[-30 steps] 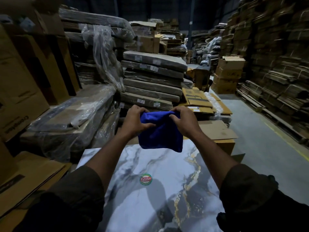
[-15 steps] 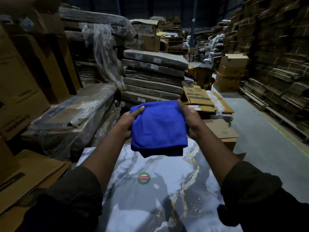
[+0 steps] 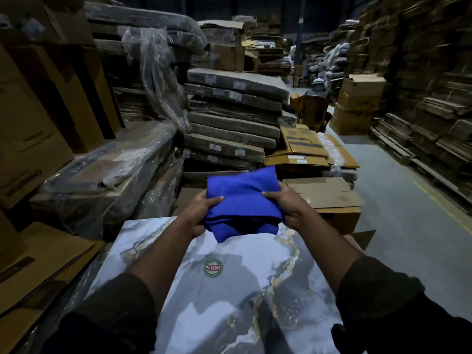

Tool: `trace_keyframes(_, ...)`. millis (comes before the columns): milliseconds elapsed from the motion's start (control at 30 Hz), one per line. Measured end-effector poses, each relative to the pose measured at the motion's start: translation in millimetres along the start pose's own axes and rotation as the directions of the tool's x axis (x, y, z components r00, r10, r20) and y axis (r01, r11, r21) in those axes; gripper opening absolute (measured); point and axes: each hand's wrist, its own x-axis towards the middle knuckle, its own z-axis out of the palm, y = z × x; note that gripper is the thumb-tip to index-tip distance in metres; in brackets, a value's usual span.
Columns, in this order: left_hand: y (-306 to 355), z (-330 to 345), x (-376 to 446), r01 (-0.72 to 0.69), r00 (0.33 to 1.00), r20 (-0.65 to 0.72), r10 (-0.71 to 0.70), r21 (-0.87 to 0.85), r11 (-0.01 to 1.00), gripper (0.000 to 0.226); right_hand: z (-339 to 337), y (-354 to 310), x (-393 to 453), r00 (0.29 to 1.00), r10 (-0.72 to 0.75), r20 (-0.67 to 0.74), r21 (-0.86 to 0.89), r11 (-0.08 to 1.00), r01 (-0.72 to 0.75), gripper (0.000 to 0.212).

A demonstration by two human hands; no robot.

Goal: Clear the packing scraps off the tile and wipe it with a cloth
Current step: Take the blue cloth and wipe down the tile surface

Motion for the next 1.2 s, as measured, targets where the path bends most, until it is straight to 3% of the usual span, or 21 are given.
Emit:
trace_keyframes(67,8.9,2.7,1.4,-0.101,0.995,-0.009,0.101,-0.03,0.994,0.025,-1.9,-3.9,0.9,0.998,-0.061,0.015,0.009,0.998,0.061,0.035)
trace_keyframes(133,14.1,6.8,0.4,-0.107,0.994,-0.012,0.107,-0.079,0.991,0.022,-2.4,-5.4,2.8,0.997,-0.083,0.003,0.011,0.997,0.083,0.036)
trace_keyframes(233,15.0,8.5,0.9,-0.079,0.997,-0.023,0.076,-0.194,0.978,0.037,-7.0,-6.0,1.4,0.991,-0.125,0.05,0.022,0.992,0.124,0.041)
trace_keyframes(367,15.3,10.4,-0.4,-0.01,0.997,0.069,0.033,-0.316,0.949,0.062,-15.4,-14.5,-2.0,0.956,-0.247,0.16,0.006,0.968,0.25,0.065)
trace_keyframes(433,13.7,19.3,-4.3,0.036,0.992,0.128,-0.009,-0.208,0.978,0.053,-17.6,-20.5,-4.3,0.937,-0.272,0.22,-0.059,0.955,0.291,0.068)
trace_keyframes(500,12.9,27.9,-3.9,-0.039,0.996,0.078,0.041,-0.022,0.999,0.031,-22.2,-25.3,-7.1,0.916,-0.246,0.318,-0.197,0.928,0.317,0.055)
trace_keyframes(567,15.5,34.9,-2.3,-0.127,0.992,-0.012,0.129,0.118,0.985,0.05,-34.9,-30.0,-10.7,0.879,-0.12,0.461,-0.343,0.89,0.301,0.04)
trace_keyframes(667,20.3,44.0,0.4,-0.23,0.968,-0.005,0.25,0.379,0.897,0.06,-64.2,-33.0,-12.4,0.787,0.157,0.597,-0.504,0.837,0.216,0.037)
trace_keyframes(733,24.4,53.1,0.9,-0.246,0.966,0.073,0.249,0.565,0.788,0.061,-75.3,-29.4,-12.2,0.812,0.162,0.56,-0.508,0.842,0.182,0.032)
trace_keyframes(800,24.4,63.6,4.9,-0.244,0.969,0.179,0.167,0.629,0.738,0.065,-77.7,-21.7,-10.0,0.905,0.038,0.423,-0.454,0.874,0.175,0.054)
trace_keyframes(867,23.0,76.3,10.8,-0.252,0.955,0.282,0.092,0.608,0.753,0.072,-76.3,-13.0,-8.6,0.915,0.018,0.402,-0.446,0.877,0.179,0.07)
trace_keyframes(933,18.1,88.7,20.7,-0.283,0.938,0.33,0.109,0.544,0.79,0.074,-76.4,0.4,-7.7,0.885,0.082,0.459,-0.462,0.873,0.159,0.056)
trace_keyframes(967,14.7,94.2,27.2,-0.292,0.939,0.313,0.142,0.509,0.81,0.074,-78.0,6.9,-6.8,0.902,0.07,0.426,-0.466,0.872,0.152,0.046)
trace_keyframes(1067,-1.2,105.1,46.2,-0.318,0.94,0.03,0.339,0.436,0.842,0.069,-83.5,17.4,-4.5,0.985,-0.088,0.149,-0.426,0.893,0.144,0.028)
trace_keyframes(1133,-17.7,109.5,57.3,-0.305,0.851,-0.271,0.449,0.442,0.844,0.049,-87.6,18.1,-2.8,0.981,-0.195,-0.021,-0.423,0.89,0.168,0.023)
trace_keyframes(1167,-27.4,112.3,61.0,-0.269,0.821,-0.364,0.44,0.435,0.86,0.036,-89.1,17.6,-2.0,0.969,-0.229,-0.093,-0.429,0.887,0.169,0.024)
trace_keyframes(1200,-37.5,117.7,62.6,-0.22,0.856,-0.365,0.365,0.382,0.898,0.03,-90.8,17.6,-0.8,0.956,-0.248,-0.157,-0.444,0.882,0.156,0.027)
